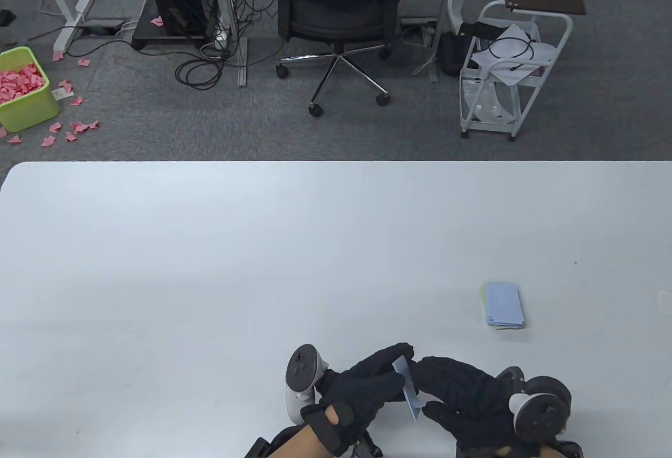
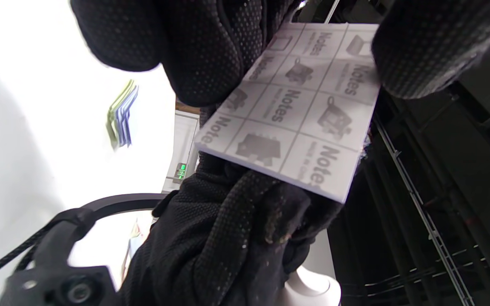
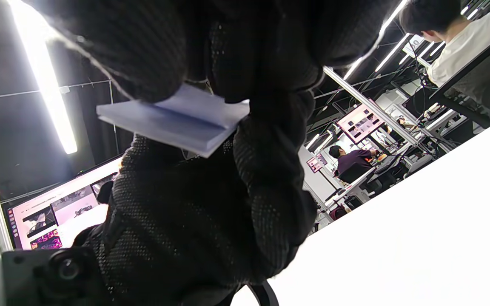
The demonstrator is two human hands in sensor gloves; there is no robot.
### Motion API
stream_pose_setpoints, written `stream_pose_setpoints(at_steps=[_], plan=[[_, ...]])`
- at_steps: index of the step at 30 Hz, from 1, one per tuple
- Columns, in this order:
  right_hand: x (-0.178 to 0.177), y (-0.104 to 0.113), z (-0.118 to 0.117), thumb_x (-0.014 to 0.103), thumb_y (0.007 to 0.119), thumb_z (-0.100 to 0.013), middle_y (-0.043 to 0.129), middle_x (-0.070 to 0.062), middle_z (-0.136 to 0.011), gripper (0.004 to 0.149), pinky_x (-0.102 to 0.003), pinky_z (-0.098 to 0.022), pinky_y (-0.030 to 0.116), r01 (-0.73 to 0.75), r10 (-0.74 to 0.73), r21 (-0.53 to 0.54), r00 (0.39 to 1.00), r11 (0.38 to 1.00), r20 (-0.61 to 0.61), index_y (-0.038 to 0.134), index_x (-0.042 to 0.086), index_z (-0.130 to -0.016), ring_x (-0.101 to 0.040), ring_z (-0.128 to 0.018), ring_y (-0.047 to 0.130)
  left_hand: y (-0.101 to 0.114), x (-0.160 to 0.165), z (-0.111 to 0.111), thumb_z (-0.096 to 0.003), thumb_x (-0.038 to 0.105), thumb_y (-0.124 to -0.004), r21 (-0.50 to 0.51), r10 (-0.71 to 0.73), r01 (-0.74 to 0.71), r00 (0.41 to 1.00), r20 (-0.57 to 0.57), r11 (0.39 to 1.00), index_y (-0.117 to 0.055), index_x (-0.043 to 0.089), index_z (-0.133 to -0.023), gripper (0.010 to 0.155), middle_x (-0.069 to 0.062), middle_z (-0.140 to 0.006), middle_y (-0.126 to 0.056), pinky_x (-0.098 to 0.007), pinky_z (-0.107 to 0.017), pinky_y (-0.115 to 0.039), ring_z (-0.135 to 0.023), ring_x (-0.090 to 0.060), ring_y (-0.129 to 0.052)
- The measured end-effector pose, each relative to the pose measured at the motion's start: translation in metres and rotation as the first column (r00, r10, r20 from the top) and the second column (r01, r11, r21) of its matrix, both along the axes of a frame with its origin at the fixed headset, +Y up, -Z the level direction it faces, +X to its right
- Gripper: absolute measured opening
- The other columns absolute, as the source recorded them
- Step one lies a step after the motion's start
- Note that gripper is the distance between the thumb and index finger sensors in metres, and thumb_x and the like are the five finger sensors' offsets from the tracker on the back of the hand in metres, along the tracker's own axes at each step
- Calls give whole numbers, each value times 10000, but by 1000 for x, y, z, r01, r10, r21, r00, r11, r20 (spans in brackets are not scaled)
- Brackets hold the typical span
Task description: Tear off the sticky note
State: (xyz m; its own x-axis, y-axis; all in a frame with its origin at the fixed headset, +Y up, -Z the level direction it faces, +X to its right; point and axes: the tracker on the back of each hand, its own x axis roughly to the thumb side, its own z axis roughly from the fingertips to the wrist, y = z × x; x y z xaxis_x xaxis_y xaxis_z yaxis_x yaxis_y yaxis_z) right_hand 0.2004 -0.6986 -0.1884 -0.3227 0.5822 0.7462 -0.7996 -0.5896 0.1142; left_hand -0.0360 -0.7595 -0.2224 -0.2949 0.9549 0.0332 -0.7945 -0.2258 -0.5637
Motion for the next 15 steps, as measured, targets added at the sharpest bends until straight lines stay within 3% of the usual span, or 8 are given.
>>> stream_pose_setpoints(at_steps=[5,7,10,15], plan=[[-10,0,2,359,786,-490,598,-36,-1022,495,-487,-692,575,-27,26,13,998,1000,63,633,230,-943,-327,-972,586,1,10,6,-600,616,-813,14,-6,6,1000,-29,1000,-530,-6,-1151,878,-190,-1045,-723,-573,-621,-733,-814,-351,-867],[-13,-1,3,328,759,-498,631,-50,-1001,467,-478,-678,617,-8,9,-6,995,1000,96,643,213,-935,-330,-954,631,1,15,9,-638,620,-718,14,21,-20,998,-56,1000,-460,-2,-1180,865,-199,-1072,-676,-584,-632,-708,-849,-387,-820],[-17,1,5,309,749,-501,668,-47,-971,434,-476,-670,631,6,-9,19,990,1000,140,674,206,-915,-325,-933,653,1,24,16,-663,632,-454,28,48,-47,999,-22,998,-296,86,-1228,801,-208,-1110,-555,-591,-639,-712,-877,-431,-793],[-23,2,10,308,749,-508,675,-63,-952,424,-486,-665,627,-28,13,85,985,996,169,683,177,-906,-339,-918,646,6,26,20,-620,561,-386,43,58,-53,988,-141,998,-358,47,-1200,776,-247,-1041,-614,-565,-590,-800,-774,-376,-911]])
